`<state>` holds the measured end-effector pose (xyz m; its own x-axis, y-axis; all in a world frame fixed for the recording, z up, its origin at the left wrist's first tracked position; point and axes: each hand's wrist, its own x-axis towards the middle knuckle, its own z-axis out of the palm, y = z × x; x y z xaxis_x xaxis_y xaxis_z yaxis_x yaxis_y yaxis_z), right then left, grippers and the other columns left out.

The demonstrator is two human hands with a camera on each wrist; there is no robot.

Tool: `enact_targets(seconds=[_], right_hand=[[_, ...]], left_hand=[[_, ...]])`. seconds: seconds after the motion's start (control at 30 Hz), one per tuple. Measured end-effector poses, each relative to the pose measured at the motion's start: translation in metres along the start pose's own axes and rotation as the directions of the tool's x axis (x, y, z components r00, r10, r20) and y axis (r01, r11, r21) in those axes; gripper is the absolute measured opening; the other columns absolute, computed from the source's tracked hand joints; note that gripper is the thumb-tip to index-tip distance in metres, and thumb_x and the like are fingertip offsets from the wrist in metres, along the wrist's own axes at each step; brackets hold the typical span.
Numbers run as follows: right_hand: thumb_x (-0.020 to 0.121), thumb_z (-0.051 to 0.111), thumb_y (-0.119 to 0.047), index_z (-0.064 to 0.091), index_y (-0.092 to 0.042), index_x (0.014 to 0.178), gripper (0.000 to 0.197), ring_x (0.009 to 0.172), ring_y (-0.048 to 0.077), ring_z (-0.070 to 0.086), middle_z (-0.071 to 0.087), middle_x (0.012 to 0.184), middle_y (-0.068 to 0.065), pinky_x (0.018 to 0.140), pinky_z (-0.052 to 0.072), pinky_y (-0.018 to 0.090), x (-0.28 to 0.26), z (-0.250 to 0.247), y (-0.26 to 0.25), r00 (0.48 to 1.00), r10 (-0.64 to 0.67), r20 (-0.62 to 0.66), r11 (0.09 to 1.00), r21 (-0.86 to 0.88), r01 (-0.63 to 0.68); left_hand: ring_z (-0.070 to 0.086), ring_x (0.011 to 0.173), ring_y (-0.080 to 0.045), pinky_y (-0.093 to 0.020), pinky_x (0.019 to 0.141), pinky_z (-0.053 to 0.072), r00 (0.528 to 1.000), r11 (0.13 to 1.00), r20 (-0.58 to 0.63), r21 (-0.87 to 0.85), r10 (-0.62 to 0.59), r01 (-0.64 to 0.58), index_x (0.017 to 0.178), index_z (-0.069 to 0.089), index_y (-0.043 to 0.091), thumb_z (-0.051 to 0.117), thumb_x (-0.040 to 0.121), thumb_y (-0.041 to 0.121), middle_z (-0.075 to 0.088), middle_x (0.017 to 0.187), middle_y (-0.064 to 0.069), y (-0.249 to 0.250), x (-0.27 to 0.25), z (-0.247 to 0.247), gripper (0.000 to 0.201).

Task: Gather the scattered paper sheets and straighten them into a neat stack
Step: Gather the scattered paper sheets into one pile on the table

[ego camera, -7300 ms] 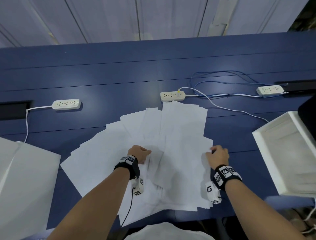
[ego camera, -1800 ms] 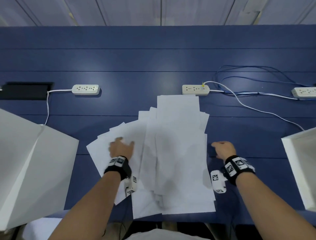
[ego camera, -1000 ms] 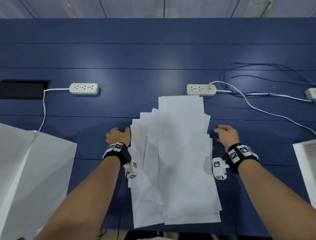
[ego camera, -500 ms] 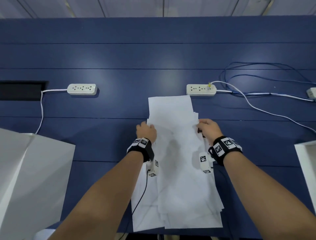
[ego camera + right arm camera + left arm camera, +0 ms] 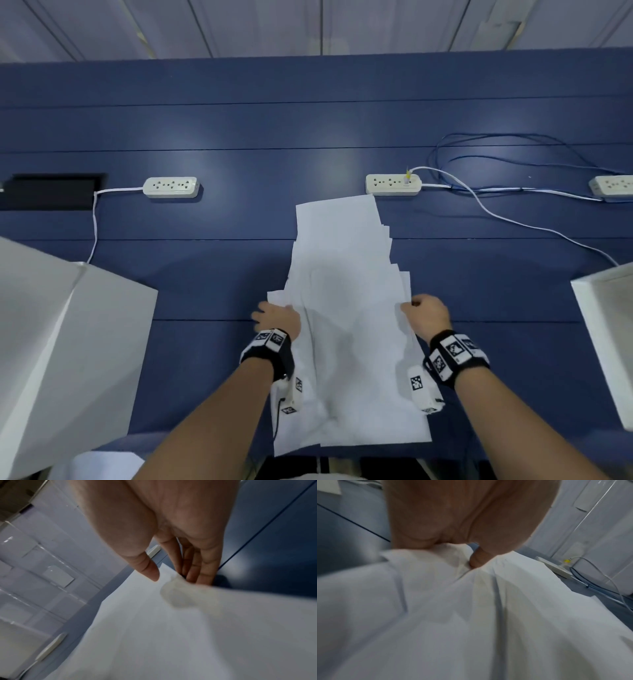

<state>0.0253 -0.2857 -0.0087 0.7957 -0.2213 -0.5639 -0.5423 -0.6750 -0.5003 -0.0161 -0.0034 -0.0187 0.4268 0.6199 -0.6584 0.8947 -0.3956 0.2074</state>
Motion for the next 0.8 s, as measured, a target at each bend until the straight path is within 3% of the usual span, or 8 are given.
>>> enact_targets(seconds=[0.13, 0.27, 0.37, 0.43, 0.53, 0.63, 0.7, 0.8], right_hand=[[0.086, 0.06, -0.021, 0.045, -0.009, 0.06, 0.032, 0.062, 0.022, 0.047, 0.049, 0.066, 0.004, 0.048, 0.031, 0.028, -0.004, 0.01, -0.021, 0.999, 0.03, 0.027, 0.999, 0.024, -0.031], [0.08, 0.062, -0.022, 0.04, -0.008, 0.057, 0.035, 0.059, 0.021, 0.041, 0.04, 0.062, 0.005, 0.055, 0.031, 0.028, 0.003, 0.002, -0.019, 0.998, 0.032, 0.05, 0.992, 0.117, -0.038], [0.074, 0.066, -0.028, 0.064, 0.007, 0.074, 0.035, 0.069, 0.03, 0.059, 0.059, 0.072, 0.016, 0.07, 0.057, 0.044, 0.01, -0.014, 0.001, 0.997, 0.073, 0.025, 0.977, 0.2, -0.077], [0.081, 0.068, -0.023, 0.067, 0.011, 0.097, 0.037, 0.088, 0.035, 0.066, 0.069, 0.093, 0.021, 0.082, 0.059, 0.054, 0.005, -0.026, 0.015, 0.993, 0.118, 0.011, 0.966, 0.229, -0.117], [0.085, 0.069, -0.022, 0.063, -0.005, 0.116, 0.037, 0.101, 0.031, 0.064, 0.065, 0.113, 0.014, 0.073, 0.063, 0.05, -0.012, -0.032, 0.037, 0.984, 0.162, 0.074, 0.954, 0.242, -0.175], [0.086, 0.068, -0.023, 0.054, -0.015, 0.116, 0.034, 0.089, 0.028, 0.066, 0.063, 0.107, 0.012, 0.063, 0.063, 0.044, -0.032, -0.017, 0.042, 0.983, 0.097, 0.157, 0.976, 0.177, -0.124], [0.088, 0.065, -0.026, 0.05, -0.015, 0.115, 0.033, 0.087, 0.026, 0.065, 0.062, 0.1, 0.008, 0.068, 0.062, 0.043, -0.042, -0.002, 0.036, 0.981, 0.014, 0.195, 0.999, 0.029, -0.02], [0.088, 0.06, -0.029, 0.046, -0.01, 0.116, 0.036, 0.097, 0.026, 0.061, 0.061, 0.104, 0.007, 0.08, 0.052, 0.035, -0.05, 0.013, 0.025, 0.972, -0.004, 0.235, 0.992, -0.122, 0.034]], left_hand=[[0.044, 0.13, -0.04, -0.047, 0.109, 0.036, 0.993, 0.993, -0.006, 0.013, 0.12, -0.12, 0.143, 0.035, -0.001, 0.042, 0.102, 0.034, 0.039, 0.147, -0.021, 0.026, -0.012, 0.016, 0.054], [0.038, 0.138, -0.035, -0.054, 0.109, 0.027, 0.981, 0.98, 0.031, 0.04, 0.192, -0.193, 0.147, 0.032, 0.008, 0.041, 0.094, 0.059, 0.042, 0.151, -0.011, 0.028, -0.021, 0.0, 0.074], [0.041, 0.135, -0.037, -0.051, 0.109, 0.033, 0.975, 0.975, -0.041, -0.034, 0.22, -0.222, 0.144, 0.039, 0.009, 0.049, 0.094, 0.054, 0.043, 0.148, -0.016, 0.008, -0.005, -0.028, 0.068], [0.05, 0.126, -0.038, -0.041, 0.102, 0.041, 0.965, 0.964, 0.002, -0.03, 0.263, -0.263, 0.136, 0.048, 0.006, 0.05, 0.096, 0.048, 0.051, 0.14, -0.018, -0.01, 0.007, -0.047, 0.057], [0.063, 0.11, -0.034, -0.034, 0.089, 0.05, 0.937, 0.93, 0.213, 0.185, 0.277, -0.317, 0.129, 0.05, 0.007, 0.04, 0.096, 0.061, 0.062, 0.128, -0.017, -0.042, 0.007, -0.053, 0.064], [0.066, 0.108, -0.035, -0.041, 0.094, 0.054, 0.901, 0.86, 0.331, 0.332, 0.279, -0.388, 0.14, 0.041, 0.007, 0.025, 0.097, 0.063, 0.06, 0.133, -0.019, -0.056, -0.014, -0.032, 0.072], [0.057, 0.123, -0.037, -0.043, 0.103, 0.046, 0.877, 0.803, 0.353, 0.386, 0.327, -0.455, 0.142, 0.039, 0.006, 0.021, 0.103, 0.05, 0.053, 0.141, -0.02, -0.05, -0.031, -0.018, 0.062], [0.054, 0.125, -0.037, -0.045, 0.103, 0.045, 0.844, 0.724, 0.383, 0.448, 0.375, -0.524, 0.136, 0.047, 0.004, 0.02, 0.106, 0.035, 0.053, 0.139, -0.017, -0.039, -0.048, -0.008, 0.051]])
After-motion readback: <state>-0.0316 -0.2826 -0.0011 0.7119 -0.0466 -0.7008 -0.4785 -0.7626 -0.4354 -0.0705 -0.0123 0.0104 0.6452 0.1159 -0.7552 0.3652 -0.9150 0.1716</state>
